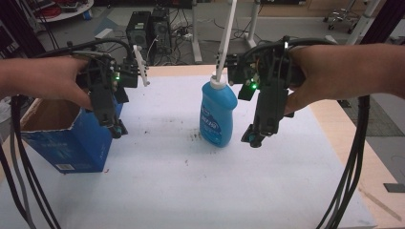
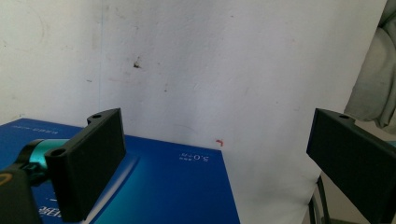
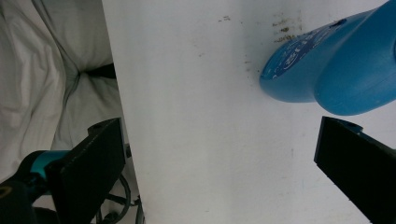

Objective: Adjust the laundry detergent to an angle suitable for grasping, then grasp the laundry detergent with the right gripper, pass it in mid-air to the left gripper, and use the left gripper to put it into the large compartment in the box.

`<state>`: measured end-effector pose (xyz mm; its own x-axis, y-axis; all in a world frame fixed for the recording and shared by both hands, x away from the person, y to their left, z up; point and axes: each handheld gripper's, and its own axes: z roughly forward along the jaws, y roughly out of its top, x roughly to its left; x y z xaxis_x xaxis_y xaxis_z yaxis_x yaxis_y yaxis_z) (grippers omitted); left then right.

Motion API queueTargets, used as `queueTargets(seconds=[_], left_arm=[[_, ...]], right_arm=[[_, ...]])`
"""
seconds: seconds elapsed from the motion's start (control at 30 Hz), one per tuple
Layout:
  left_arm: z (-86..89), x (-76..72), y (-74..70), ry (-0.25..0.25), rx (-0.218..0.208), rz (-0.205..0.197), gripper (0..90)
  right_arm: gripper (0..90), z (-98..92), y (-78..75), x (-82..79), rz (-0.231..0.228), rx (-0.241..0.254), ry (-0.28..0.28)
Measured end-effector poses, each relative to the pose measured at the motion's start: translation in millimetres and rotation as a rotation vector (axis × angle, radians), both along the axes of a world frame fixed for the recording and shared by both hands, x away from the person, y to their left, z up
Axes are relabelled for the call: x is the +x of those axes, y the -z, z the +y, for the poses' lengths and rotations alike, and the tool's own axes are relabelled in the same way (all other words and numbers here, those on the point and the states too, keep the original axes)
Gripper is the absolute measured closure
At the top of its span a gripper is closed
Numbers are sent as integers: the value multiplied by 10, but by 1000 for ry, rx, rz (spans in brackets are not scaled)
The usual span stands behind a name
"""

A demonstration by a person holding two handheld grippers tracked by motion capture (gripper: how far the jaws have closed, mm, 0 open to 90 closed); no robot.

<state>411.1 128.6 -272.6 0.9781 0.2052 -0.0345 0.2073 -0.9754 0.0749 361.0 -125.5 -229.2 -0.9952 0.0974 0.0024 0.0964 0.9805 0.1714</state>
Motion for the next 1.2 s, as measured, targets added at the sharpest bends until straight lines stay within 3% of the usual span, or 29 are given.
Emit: queueTargets(seconds=[0.33, 0.9, 1.2], left_arm=[[-20, -27, -42, -13, -8, -26, 46], [5, -72, -98, -25, -15, -34, 46], [32, -47, -86, -27, -18, -32, 46]], right_arm=[[13, -37, -29, -29, -13, 14, -1], [13, -15, -38, -62, -30, 15, 1], [13, -115, -34, -18, -64, 26, 95]])
